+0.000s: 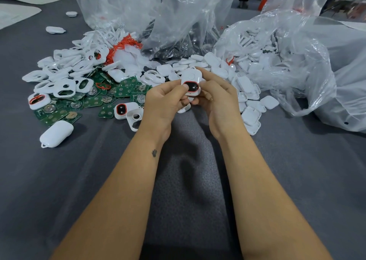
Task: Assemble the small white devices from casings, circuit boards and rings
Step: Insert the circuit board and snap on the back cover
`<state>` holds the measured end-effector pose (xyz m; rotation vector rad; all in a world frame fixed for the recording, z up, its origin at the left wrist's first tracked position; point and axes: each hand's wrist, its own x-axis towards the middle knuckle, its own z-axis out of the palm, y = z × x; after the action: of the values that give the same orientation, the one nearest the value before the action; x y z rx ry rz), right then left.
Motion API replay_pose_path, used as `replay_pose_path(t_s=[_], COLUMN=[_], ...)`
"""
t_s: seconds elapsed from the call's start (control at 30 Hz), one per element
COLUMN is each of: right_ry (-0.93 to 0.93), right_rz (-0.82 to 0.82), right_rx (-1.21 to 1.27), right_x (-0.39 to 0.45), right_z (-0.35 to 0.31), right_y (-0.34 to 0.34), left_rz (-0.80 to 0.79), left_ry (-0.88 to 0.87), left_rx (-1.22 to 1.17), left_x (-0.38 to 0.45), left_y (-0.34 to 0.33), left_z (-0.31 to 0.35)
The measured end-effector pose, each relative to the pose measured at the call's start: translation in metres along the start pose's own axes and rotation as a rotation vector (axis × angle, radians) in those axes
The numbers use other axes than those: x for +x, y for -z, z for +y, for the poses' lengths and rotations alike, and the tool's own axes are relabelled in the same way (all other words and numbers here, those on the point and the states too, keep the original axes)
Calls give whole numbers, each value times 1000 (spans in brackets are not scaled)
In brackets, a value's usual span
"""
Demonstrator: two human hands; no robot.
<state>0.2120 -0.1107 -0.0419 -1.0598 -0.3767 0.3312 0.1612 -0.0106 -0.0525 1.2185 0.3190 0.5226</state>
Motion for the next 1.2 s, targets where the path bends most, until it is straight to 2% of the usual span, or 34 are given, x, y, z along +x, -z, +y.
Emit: replay_pose_path(t_s=[0.2, 0.37, 0.7, 0.93, 1.2], right_ry=[-5, 34, 20, 9, -9], right_rz=[46, -16, 16, 26, 32], right_rx=[10, -22, -44, -29, -81], right_x=[2, 0, 2, 1, 0], right_z=[0, 1, 1, -1, -1], right_y=[1, 1, 2, 1, 1], left_rz=[-16, -93, -21, -81, -54], left_ry=[48, 8, 65, 31, 2], left_rx=[-106, -112, -155, -69, 1], left_x=[0, -2, -1, -1, 1], left_y=[-1, 0, -2, 0, 1], left_z=[2, 3, 3, 1, -3])
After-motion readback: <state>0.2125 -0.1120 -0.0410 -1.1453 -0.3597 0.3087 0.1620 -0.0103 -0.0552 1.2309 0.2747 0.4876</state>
